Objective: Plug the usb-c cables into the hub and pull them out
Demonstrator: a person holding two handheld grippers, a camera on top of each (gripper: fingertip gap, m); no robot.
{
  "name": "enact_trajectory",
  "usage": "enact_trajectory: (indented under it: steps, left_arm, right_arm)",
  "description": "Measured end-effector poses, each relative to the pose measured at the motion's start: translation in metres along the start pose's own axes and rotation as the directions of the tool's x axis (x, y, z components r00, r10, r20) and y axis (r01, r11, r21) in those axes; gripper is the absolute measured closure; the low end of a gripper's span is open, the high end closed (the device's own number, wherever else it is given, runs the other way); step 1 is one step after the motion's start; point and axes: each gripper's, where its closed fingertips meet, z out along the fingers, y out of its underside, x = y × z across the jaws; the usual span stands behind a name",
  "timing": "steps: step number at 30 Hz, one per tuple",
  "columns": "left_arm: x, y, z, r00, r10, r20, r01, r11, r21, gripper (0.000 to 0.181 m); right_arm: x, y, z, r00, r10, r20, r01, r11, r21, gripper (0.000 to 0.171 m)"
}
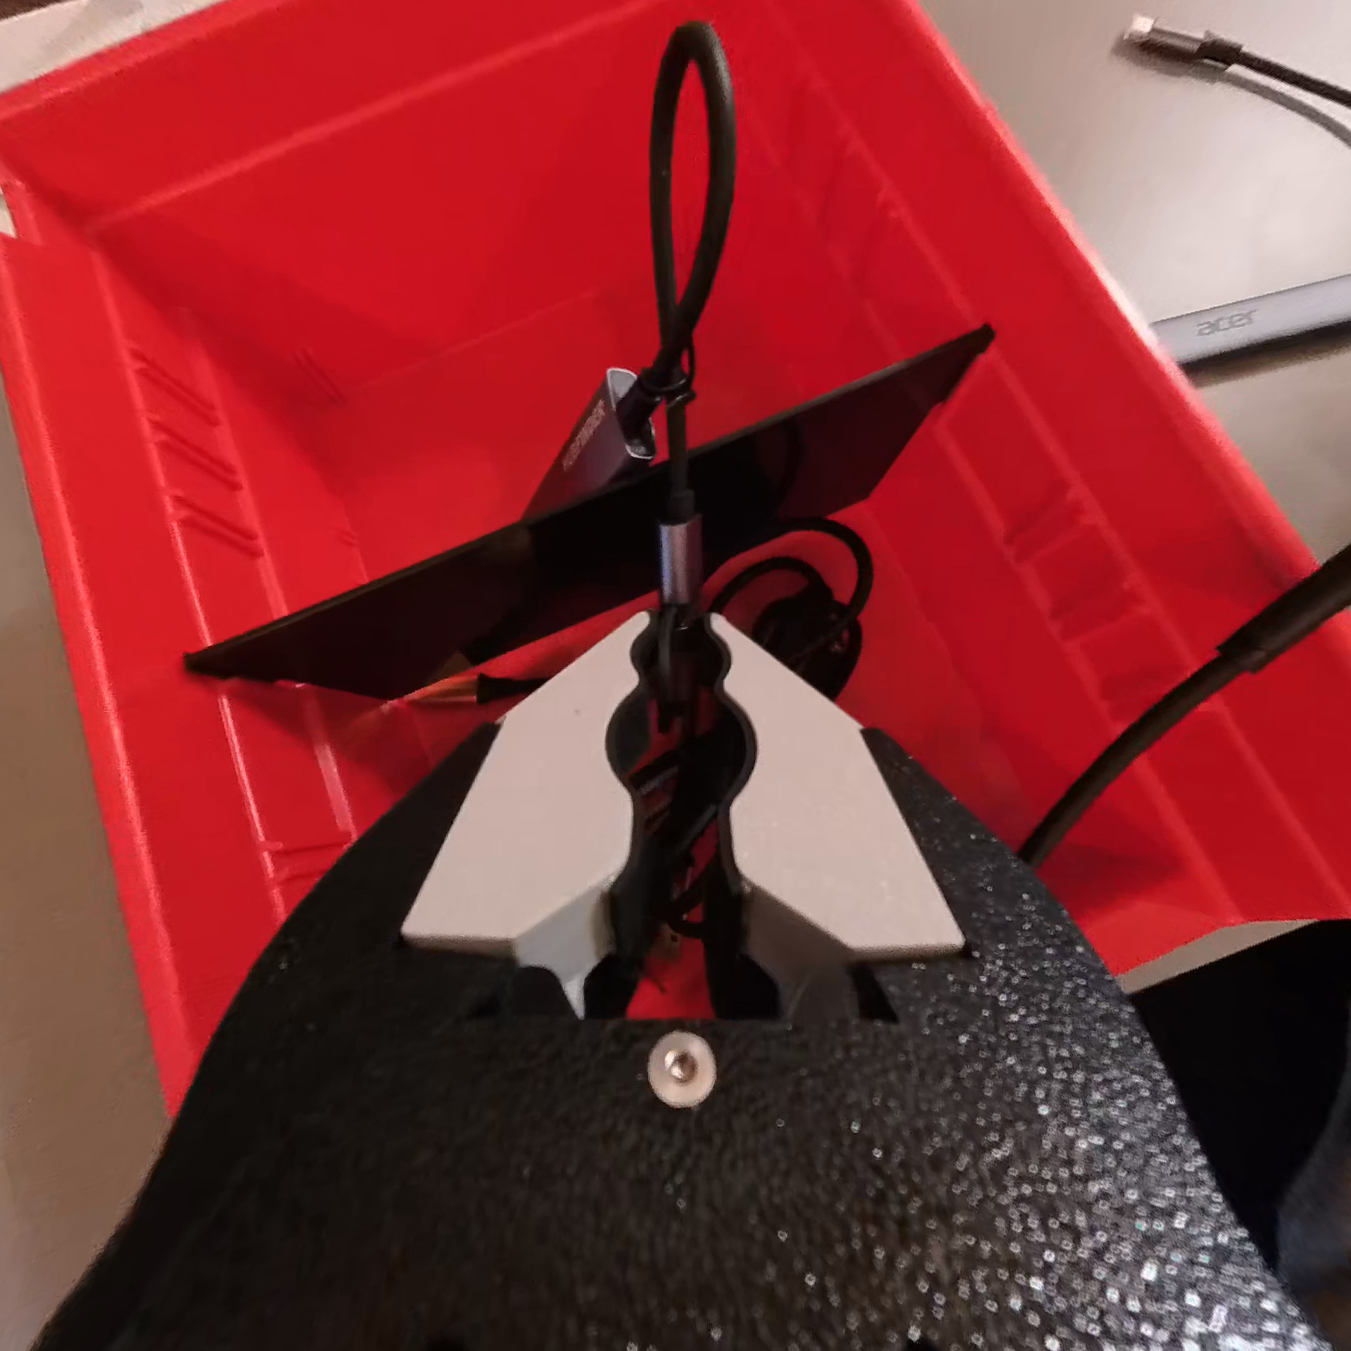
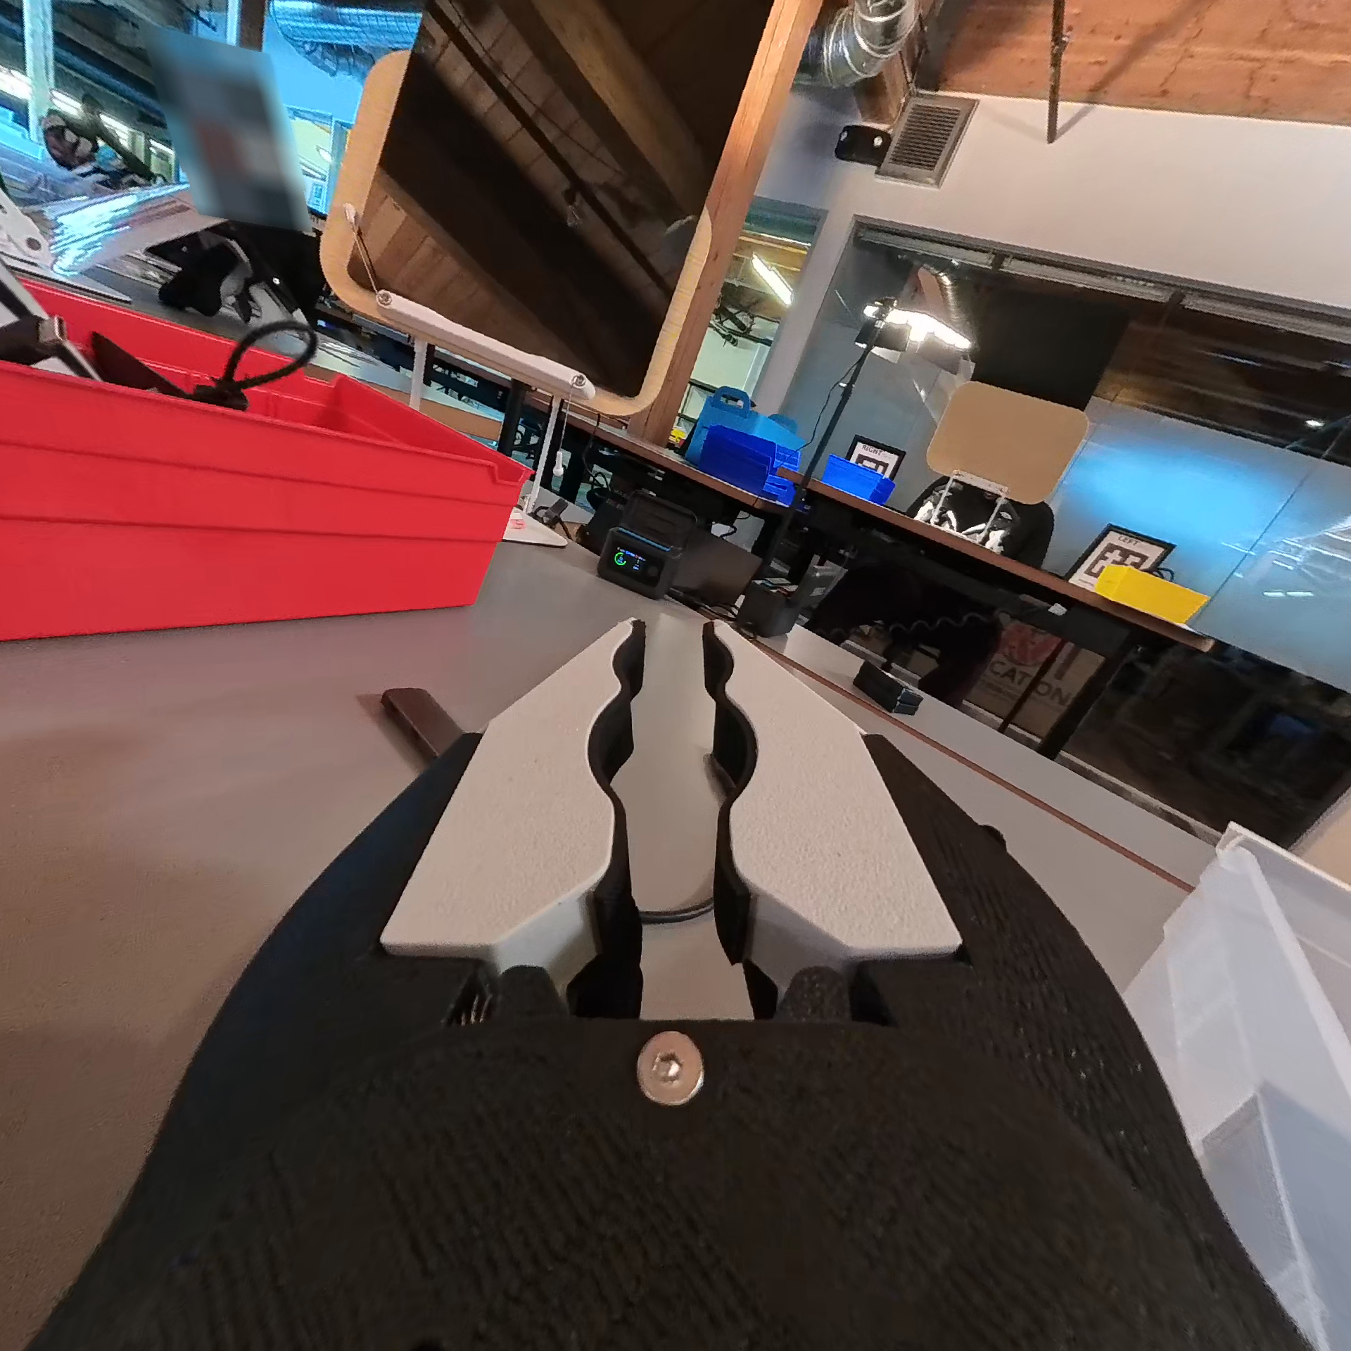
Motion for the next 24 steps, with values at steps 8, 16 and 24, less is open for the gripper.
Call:
enact_trajectory:
  steps: [8,16,24]
  left_arm:
    - [-0.010,-0.030,-0.039,0.992,0.015,0.124,-0.032,0.990,0.137,0.175]
    - [0.018,-0.089,-0.089,0.958,0.121,0.259,-0.217,0.899,0.380,0.175]
    - [0.036,-0.097,-0.094,0.948,0.175,0.266,-0.271,0.884,0.381,0.175]
  right_arm:
    - [-0.001,0.000,0.000,1.000,0.002,0.005,-0.002,1.000,0.001,0.157]
    - [-0.002,-0.001,0.000,1.000,0.002,0.007,-0.002,1.000,0.002,0.157]
    - [-0.002,-0.001,0.000,1.000,0.002,0.010,-0.002,1.000,0.002,0.157]
